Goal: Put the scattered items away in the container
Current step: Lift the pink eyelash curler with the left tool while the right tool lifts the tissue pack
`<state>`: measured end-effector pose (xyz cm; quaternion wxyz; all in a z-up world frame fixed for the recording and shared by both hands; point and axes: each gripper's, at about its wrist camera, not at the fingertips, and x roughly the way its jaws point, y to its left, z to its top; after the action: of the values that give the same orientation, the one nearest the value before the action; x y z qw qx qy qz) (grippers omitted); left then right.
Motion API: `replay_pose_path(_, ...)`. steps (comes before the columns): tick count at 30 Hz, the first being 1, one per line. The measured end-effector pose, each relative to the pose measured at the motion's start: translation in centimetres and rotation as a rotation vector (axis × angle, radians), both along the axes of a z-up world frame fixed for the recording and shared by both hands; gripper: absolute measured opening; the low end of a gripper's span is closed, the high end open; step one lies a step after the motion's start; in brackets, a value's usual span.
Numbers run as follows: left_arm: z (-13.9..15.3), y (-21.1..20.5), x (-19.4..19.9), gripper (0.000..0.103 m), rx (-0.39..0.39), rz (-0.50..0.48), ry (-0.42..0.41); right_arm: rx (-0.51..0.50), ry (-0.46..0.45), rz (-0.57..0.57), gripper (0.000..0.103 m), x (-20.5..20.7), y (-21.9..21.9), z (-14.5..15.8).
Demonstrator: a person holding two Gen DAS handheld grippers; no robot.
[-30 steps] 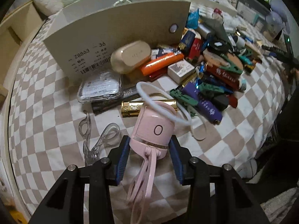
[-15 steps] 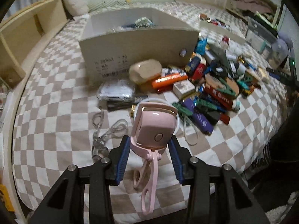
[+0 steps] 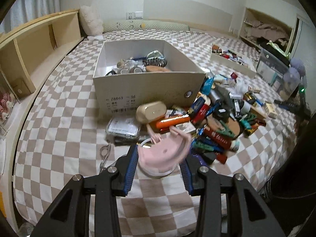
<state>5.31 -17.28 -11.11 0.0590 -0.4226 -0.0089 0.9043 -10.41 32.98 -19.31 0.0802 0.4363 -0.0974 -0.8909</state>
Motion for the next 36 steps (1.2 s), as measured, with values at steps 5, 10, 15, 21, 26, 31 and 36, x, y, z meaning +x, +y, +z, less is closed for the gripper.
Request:
replay_pose_path(5, 0.7, 0.1, -0.1, 0.040, 0.034, 0.015, 0.032, 0.063, -0.050, -0.031, 0.061, -0.9, -0.2, -2.0)
replay_pose_path(10, 1.3, 0.1, -0.1, 0.039, 0.068, 0.025, 0.057, 0.104, -0.071, -0.032, 0.064, -1.8, -0.7, -3.3)
replay_pose_path(15, 1.6, 0.1, -0.2, 0.039, 0.076, 0.021, 0.062, 0.126, -0.086, -0.048, 0.094, -2.5, -0.8, -4.4)
replay_pose_path(21, 1.9, 0.1, -0.3, 0.039, 0.081, 0.021, 0.069, 0.152, -0.088, -0.051, 0.057, -2.3, -0.6, -5.1)
replay_pose_path(26, 2.1, 0.4, -0.5, 0.038, 0.093, 0.018, 0.077, 0.100, -0.065, -0.040, 0.055, -1.7, 0.2, -4.5)
replay_pose_path(31, 2.2, 0.7, -1.1, 0.038, 0.098, 0.013, 0.081, 0.059, -0.056, -0.034, 0.055, -1.3, 0.7, -3.8)
replay_pose_path(36, 2.5, 0.9, -1.5, 0.038, 0.110, 0.013, 0.091, 0.007, -0.026, -0.020, 0.055, -1.0, 0.6, -2.1)
